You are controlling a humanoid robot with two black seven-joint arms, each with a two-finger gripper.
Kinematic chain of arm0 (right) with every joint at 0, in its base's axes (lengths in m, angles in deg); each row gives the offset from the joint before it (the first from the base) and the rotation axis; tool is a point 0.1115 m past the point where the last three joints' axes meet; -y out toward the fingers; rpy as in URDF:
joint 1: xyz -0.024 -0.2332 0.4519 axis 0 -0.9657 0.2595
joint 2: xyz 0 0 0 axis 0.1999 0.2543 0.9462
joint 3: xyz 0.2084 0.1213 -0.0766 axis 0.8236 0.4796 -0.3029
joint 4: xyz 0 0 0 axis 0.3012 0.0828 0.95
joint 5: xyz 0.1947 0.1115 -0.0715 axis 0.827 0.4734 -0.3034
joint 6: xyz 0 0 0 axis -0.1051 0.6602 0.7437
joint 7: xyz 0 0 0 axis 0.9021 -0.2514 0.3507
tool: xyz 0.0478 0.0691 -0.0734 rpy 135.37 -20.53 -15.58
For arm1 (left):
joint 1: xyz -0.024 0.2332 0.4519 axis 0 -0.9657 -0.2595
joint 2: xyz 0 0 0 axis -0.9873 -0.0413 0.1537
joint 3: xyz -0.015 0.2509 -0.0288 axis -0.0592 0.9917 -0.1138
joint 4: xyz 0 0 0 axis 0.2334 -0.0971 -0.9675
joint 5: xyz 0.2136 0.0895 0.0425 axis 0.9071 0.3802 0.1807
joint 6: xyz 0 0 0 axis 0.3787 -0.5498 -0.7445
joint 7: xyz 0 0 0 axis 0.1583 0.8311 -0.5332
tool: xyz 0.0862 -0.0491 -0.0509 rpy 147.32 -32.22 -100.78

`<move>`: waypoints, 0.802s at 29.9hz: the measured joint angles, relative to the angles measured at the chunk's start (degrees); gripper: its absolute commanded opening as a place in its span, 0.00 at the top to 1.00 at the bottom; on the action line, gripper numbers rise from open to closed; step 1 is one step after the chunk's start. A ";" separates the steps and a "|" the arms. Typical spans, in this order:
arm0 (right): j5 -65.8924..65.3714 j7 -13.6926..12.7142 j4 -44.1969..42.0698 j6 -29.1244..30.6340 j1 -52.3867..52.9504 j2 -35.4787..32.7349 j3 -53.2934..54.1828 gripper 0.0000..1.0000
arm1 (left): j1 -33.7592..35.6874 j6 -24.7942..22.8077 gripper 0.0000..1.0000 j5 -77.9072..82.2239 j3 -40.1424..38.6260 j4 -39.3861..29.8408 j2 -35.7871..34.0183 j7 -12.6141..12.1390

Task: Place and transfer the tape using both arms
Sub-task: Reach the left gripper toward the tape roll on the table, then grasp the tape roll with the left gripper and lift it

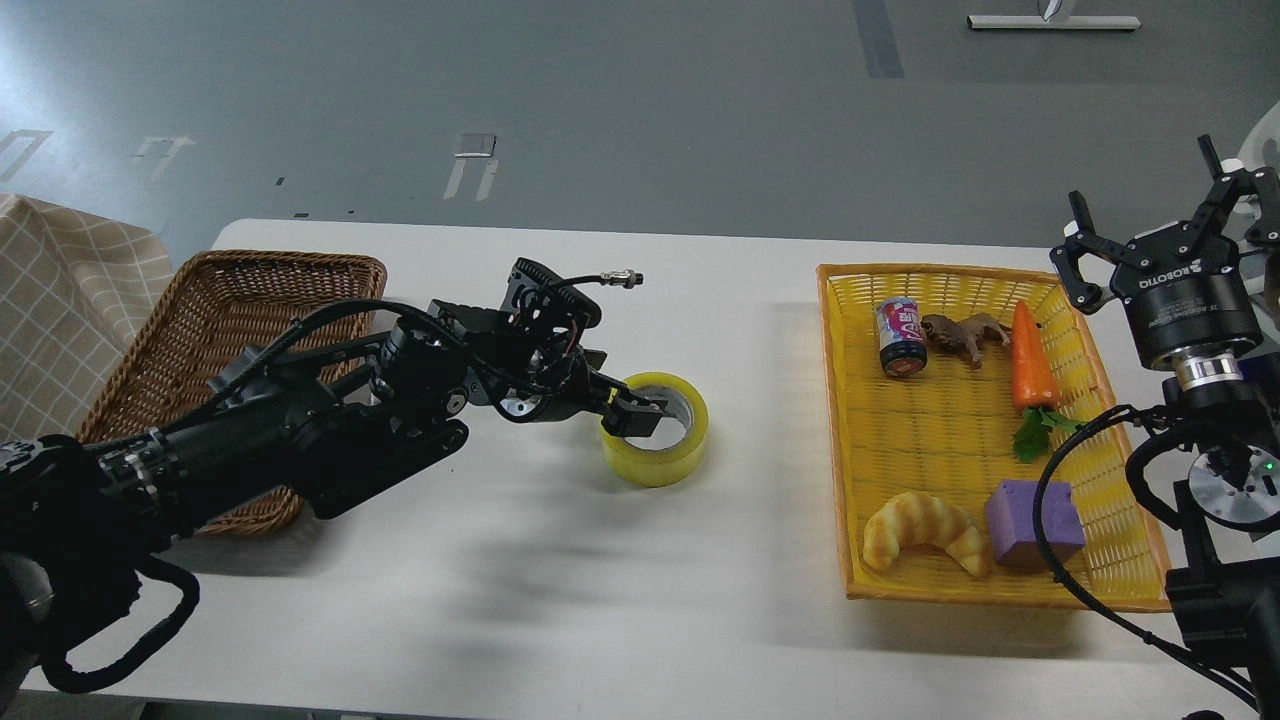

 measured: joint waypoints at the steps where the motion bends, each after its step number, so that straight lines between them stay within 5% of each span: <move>1: 0.00 0.00 0.00 0.00 0.00 0.00 0.00 0.00 | -0.15 0.00 0.03 0.01 0.04 0.01 0.21 -0.87; 7: 0.00 0.19 0.00 0.00 -0.32 0.00 0.05 0.00 | -0.14 0.00 0.11 0.06 2.39 0.03 0.84 -3.88; 10: 0.00 0.46 0.00 0.00 -0.52 0.00 0.23 0.00 | -0.06 0.00 0.23 0.02 3.04 0.10 0.89 -4.20; 13: 0.06 0.54 0.00 0.00 -0.74 0.00 0.26 0.00 | -0.05 0.00 0.44 0.01 3.17 0.12 0.95 -4.42; 17: 0.08 0.83 0.08 0.00 -1.08 0.00 0.30 0.00 | -0.05 0.00 1.00 -0.01 3.30 0.40 0.96 -4.79; 24: 0.35 0.95 0.09 0.00 -1.23 0.00 0.86 0.00 | -0.23 0.00 1.00 -0.01 3.34 0.95 1.70 -4.89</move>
